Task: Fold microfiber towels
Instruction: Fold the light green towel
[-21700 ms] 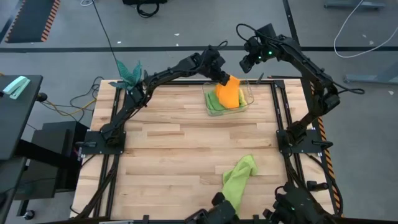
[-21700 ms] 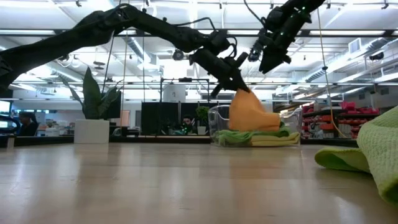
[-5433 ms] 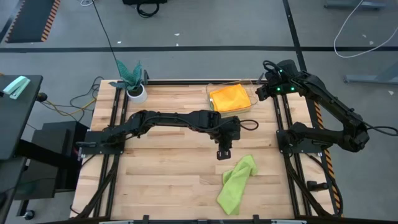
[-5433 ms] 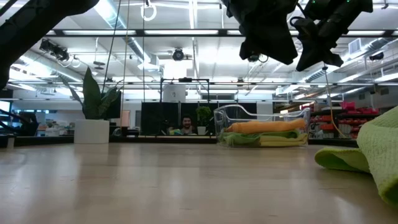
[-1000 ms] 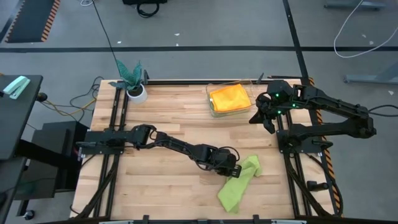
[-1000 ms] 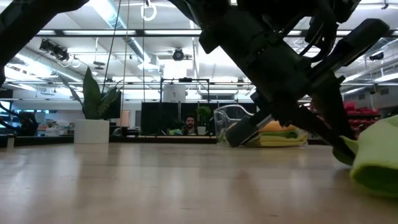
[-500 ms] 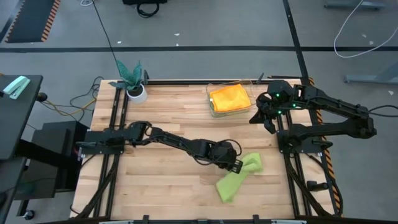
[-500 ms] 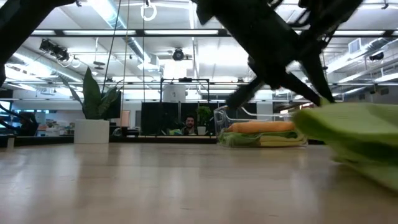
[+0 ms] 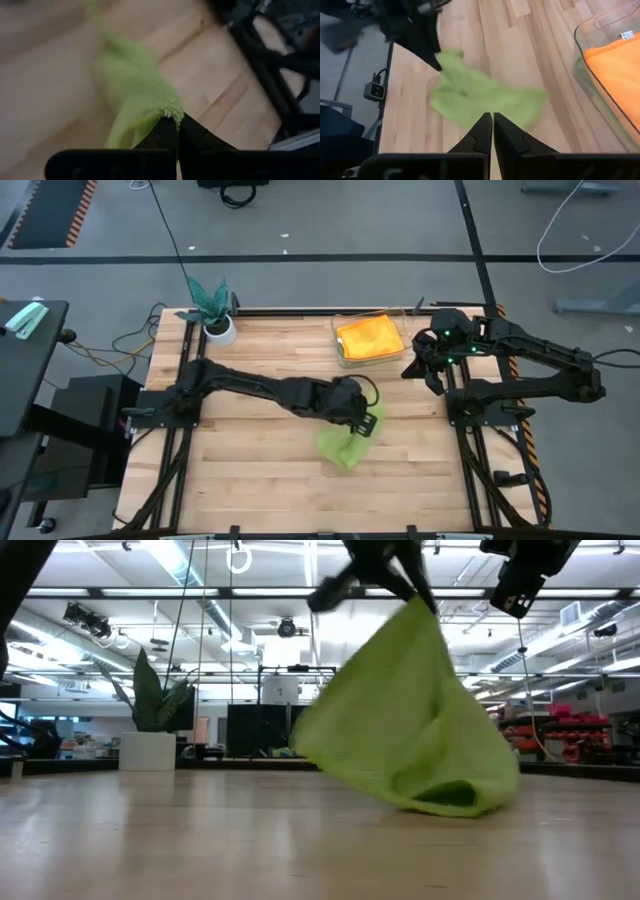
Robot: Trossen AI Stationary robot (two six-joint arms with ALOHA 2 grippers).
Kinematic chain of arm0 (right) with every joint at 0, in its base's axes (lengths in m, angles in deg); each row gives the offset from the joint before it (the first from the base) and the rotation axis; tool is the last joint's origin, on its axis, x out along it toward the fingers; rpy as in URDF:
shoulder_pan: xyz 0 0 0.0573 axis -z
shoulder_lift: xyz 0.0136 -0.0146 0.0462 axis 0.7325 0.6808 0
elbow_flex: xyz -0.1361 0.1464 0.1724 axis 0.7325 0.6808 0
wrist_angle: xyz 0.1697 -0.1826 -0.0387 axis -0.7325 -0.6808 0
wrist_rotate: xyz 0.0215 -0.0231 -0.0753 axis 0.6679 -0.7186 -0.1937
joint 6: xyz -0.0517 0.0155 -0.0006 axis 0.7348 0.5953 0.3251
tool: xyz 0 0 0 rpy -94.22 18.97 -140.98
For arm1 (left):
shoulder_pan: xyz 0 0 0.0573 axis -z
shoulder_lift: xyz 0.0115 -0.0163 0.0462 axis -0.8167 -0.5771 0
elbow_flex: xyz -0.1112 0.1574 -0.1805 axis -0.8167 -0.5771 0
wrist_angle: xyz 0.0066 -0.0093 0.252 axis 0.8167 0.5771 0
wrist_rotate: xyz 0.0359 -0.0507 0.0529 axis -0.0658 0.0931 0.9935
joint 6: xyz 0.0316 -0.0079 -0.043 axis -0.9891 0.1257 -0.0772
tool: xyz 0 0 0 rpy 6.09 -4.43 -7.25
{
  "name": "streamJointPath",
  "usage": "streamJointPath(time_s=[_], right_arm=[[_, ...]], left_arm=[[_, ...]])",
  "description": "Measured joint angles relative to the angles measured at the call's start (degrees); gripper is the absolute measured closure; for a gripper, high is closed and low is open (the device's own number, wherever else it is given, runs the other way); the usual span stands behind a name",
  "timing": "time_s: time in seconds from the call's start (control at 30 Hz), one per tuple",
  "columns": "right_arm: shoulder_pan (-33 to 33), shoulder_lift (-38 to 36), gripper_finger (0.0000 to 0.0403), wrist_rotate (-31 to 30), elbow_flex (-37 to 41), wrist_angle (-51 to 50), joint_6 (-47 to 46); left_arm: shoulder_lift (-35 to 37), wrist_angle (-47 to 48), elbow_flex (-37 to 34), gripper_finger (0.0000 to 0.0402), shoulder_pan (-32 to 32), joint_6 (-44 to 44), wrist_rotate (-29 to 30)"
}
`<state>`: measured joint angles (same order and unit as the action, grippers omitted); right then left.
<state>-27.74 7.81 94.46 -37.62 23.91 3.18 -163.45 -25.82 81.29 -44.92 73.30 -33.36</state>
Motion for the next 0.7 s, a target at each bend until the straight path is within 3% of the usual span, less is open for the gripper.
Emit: streamJointPath(time_s=[0.33,0.7], right_arm=[[0.0,0.2,0.0381,0.1,0.0,0.4,-3.4],[-4.1,1.2,0.0379,0.8,1.2,4.9,-3.8]], left_arm=[[8.7,4.6,0.0,0.0397,-0.4,-3.1,5.9],[9.5,4.0,0.0,0.0393,-1.7,-4.6,7.1]])
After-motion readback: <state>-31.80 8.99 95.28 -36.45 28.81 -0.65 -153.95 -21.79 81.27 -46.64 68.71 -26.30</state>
